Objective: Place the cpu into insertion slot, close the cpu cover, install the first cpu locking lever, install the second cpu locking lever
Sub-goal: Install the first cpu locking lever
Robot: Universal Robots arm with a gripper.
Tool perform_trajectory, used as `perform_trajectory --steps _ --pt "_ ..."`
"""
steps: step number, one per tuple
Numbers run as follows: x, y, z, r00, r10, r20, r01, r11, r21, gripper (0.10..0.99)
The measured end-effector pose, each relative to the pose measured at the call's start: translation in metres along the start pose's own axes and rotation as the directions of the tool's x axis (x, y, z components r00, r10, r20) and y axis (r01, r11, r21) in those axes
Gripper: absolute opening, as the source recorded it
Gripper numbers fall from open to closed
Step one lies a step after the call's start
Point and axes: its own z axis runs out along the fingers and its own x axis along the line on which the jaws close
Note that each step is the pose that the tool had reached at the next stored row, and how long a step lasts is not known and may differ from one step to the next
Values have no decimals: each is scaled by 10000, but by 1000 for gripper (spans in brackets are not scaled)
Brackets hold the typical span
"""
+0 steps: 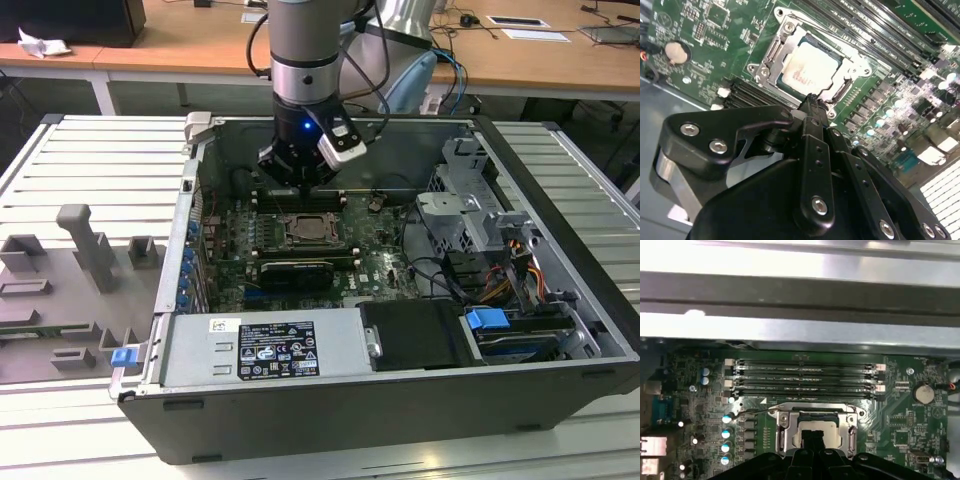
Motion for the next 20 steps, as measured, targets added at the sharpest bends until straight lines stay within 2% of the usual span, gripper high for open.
perform_trajectory --steps 8,12,14,15,20 --pt "142 6 -13 10000 1 -1 -1 10000 1 106" --pt "231 13 -95 10000 4 1 -4 10000 -2 106" --pt "323 16 -103 10000 39 2 -39 10000 -3 106" --pt "399 19 -107 10000 42 2 -42 10000 -8 106" --pt "587 26 -117 10000 42 3 -42 10000 -25 106"
